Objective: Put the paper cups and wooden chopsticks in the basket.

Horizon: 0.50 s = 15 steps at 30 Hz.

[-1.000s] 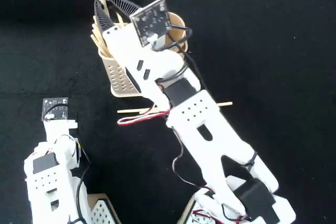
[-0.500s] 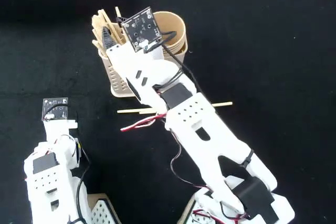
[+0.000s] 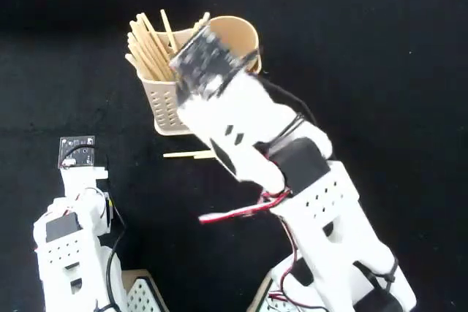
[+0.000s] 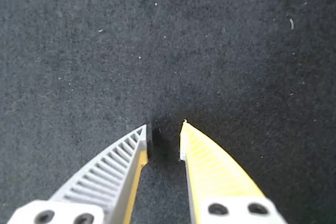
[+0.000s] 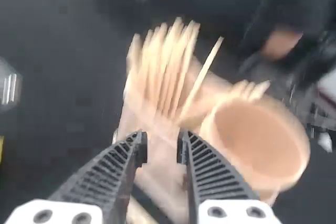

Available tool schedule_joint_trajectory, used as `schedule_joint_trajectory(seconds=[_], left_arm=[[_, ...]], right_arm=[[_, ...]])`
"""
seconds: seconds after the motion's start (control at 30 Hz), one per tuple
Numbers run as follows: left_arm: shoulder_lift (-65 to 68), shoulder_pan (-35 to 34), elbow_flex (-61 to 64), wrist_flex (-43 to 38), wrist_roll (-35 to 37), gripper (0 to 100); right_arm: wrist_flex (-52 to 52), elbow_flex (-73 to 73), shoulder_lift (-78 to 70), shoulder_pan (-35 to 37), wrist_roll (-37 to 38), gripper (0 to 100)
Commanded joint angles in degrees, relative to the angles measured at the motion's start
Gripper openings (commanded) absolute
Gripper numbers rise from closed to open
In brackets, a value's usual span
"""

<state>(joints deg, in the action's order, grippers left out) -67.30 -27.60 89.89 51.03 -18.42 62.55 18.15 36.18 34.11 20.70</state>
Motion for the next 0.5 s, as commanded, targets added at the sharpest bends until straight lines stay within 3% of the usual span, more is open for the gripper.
schedule_joint_trajectory(seconds=[0.0, 0.13, 0.27, 0.47], left_arm=[[0.09, -0.57, 0.04, -1.23, -0.26, 12], [0.09, -0.57, 0.04, -1.23, -0.26, 12], [0.09, -0.57, 0.04, -1.23, -0.26, 12], [0.09, -0.57, 0.04, -1.23, -0.26, 12]], right_arm=[[15.03, -0.13, 1.98, -4.04, 9.32, 11.3], [20.66, 6.02, 2.24, -11.78, 18.99, 13.9], [19.43, 15.52, 1.89, -18.11, 29.19, 19.8], [-1.41, 34.33, 1.98, -20.92, 42.9, 19.8]])
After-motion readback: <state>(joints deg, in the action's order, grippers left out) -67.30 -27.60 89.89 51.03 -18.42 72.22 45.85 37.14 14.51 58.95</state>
